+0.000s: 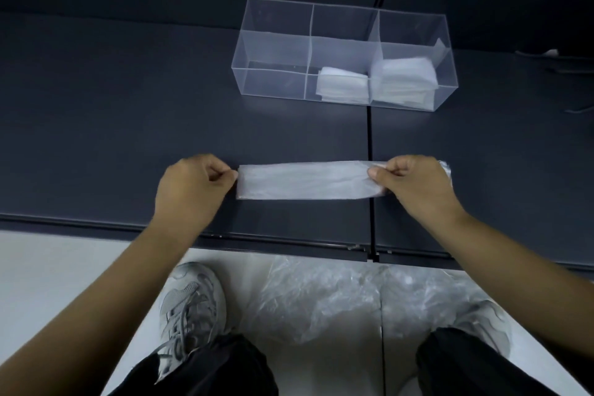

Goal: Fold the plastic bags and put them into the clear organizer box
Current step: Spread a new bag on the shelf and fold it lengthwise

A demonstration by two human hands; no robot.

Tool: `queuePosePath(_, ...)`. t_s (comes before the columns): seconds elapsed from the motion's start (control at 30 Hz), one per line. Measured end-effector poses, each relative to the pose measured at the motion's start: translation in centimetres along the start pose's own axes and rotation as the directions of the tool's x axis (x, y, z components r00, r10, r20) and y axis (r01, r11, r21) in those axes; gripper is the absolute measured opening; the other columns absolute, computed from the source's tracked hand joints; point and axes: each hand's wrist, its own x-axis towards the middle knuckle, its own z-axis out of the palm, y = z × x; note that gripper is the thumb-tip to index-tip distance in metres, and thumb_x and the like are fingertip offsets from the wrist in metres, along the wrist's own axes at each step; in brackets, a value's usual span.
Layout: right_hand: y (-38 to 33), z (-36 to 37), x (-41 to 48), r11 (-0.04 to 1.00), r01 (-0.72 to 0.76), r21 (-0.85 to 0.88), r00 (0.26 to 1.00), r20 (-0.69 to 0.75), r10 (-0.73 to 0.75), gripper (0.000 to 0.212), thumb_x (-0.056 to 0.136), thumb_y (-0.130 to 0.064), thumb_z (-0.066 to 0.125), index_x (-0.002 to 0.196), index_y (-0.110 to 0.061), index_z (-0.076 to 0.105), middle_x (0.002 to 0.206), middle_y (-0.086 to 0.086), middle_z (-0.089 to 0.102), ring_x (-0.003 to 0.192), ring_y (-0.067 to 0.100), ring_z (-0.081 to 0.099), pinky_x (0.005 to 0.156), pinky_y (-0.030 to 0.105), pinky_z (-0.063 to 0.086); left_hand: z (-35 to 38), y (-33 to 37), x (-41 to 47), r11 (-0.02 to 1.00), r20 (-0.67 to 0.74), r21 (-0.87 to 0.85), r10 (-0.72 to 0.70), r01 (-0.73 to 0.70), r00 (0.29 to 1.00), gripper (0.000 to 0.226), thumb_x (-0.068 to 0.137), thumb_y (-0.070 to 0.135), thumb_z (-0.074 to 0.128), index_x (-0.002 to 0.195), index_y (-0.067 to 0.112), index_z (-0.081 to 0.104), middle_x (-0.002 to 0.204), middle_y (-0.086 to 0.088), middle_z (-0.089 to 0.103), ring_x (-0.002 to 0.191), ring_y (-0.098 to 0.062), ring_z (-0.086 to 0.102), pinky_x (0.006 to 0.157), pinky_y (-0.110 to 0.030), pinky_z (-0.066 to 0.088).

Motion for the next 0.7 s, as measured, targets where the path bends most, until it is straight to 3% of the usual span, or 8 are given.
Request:
queuePosePath(0.07, -0.2, 0.0, 0.2, 1.000, 0.001, -0.031, 1.000, 0.004, -0.001, 0.026, 0.083, -0.030, 0.072, 0.062, -0.016, 0.067, 0.057, -0.006, 0.065, 0.051, -0.003, 0.054, 0.052, 0.007, 0.038, 0.9, 1.1, -1.7, 0.949, -0.227, 0.196, 0.290, -0.248, 0.930, 0.007, 0.086, 0.014, 0.063, 0.080, 0.014, 0.060, 0.076, -0.002, 0.055, 0.076, -0.025, 0.053, 0.067, -0.033, 0.039)
queuePosePath(0.17, -0.4, 0.0, 0.3, 0.998, -0.003, -0.065, 1.000, -0.005, 0.003, 0.026, 0.083, -0.031, 0.072, 0.063, -0.015, 0.067, 0.061, -0.009, 0.064, 0.055, -0.002, 0.055, 0.054, 0.010, 0.037, 3.6, 2.5, -4.2, 0.775, -0.023, 0.237, 0.608, -0.586, 0.794, 0.028, 0.093, 0.025, 0.047, 0.108, 0.008, 0.063, 0.110, -0.013, 0.061, 0.104, -0.033, 0.056, 0.096, -0.040, 0.039)
queuePosePath(0.27, -0.5, 0.0, 0.1, 0.997, -0.023, -0.071, 1.000, -0.008, 0.023, 0.024, 0.084, -0.031, 0.071, 0.067, -0.015, 0.067, 0.065, -0.005, 0.067, 0.061, 0.005, 0.059, 0.057, 0.014, 0.040, 5.3, 2.4, -4.6, 0.733, 0.309, 0.337, 0.506, -0.590, 0.805, 0.067, 0.097, 0.051, 0.019, 0.148, 0.010, 0.032, 0.156, -0.009, 0.029, 0.146, -0.026, 0.020, 0.120, -0.040, 0.012)
queuePosePath(0.37, -1.0, 0.3, -0.3, 0.995, -0.035, -0.089, 0.999, -0.033, 0.032, 0.012, 0.085, -0.025, 0.070, 0.080, -0.015, 0.066, 0.075, 0.000, 0.067, 0.076, 0.018, 0.064, 0.069, 0.028, 0.050, 6.1, 1.2, -4.2, 0.678, 0.388, 0.453, 0.435, -0.579, 0.813, 0.077, 0.091, 0.063, 0.001, 0.153, 0.016, 0.001, 0.161, -0.003, 0.000, 0.148, -0.021, -0.005, 0.121, -0.042, 0.000)
queuePosePath(0.47, -2.2, 1.7, -1.9, 0.899, 0.263, -0.351, 0.934, -0.141, -0.328, 0.032, 0.084, -0.016, 0.067, 0.115, -0.013, 0.061, 0.101, 0.006, 0.059, 0.098, 0.026, 0.057, 0.090, 0.036, 0.044, 6.3, 1.0, -4.1, 0.675, 0.388, 0.452, 0.440, -0.583, 0.810, 0.077, 0.094, 0.062, 0.009, 0.153, 0.013, 0.012, 0.160, -0.006, 0.010, 0.148, -0.025, 0.007, 0.120, -0.046, 0.010)
queuePosePath(0.57, -3.6, 4.7, -3.9, 0.698, 0.601, -0.388, 0.797, 0.228, -0.560, 0.053, 0.093, -0.027, 0.055, 0.142, -0.009, 0.042, 0.144, 0.011, 0.044, 0.134, 0.026, 0.037, 0.114, 0.031, 0.020, 6.4, 0.9, -4.0, 0.669, 0.381, 0.439, 0.466, -0.600, 0.798, 0.074, 0.095, 0.058, 0.016, 0.152, 0.010, 0.019, 0.159, -0.009, 0.016, 0.147, -0.028, 0.014, 0.118, -0.049, 0.018)
queuePosePath(0.63, -2.9, 6.2, -4.6, 0.614, 0.659, -0.434, 0.749, 0.458, -0.480, 0.064, 0.101, -0.044, 0.033, 0.152, -0.011, 0.014, 0.161, 0.005, 0.012, 0.148, 0.018, 0.005, 0.120, 0.035, 0.002, 6.4, 0.7, -4.0, 0.657, 0.394, 0.435, 0.476, -0.616, 0.786, 0.073, 0.095, 0.057, 0.016, 0.151, 0.010, 0.018, 0.159, -0.010, 0.014, 0.147, -0.028, 0.012, 0.117, -0.050, 0.018)
queuePosePath(0.7, -1.3, 6.0, -4.6, 0.527, 0.637, -0.563, 0.771, 0.489, -0.408, 0.074, 0.096, -0.057, 0.015, 0.152, -0.012, -0.002, 0.161, 0.003, -0.008, 0.147, 0.016, -0.013, 0.120, 0.037, -0.007, 6.5, 0.5, -4.0, 0.650, 0.392, 0.440, 0.482, -0.620, 0.783, 0.074, 0.095, 0.057, 0.018, 0.151, 0.009, 0.021, 0.159, -0.010, 0.017, 0.147, -0.028, 0.014, 0.117, -0.051, 0.020)
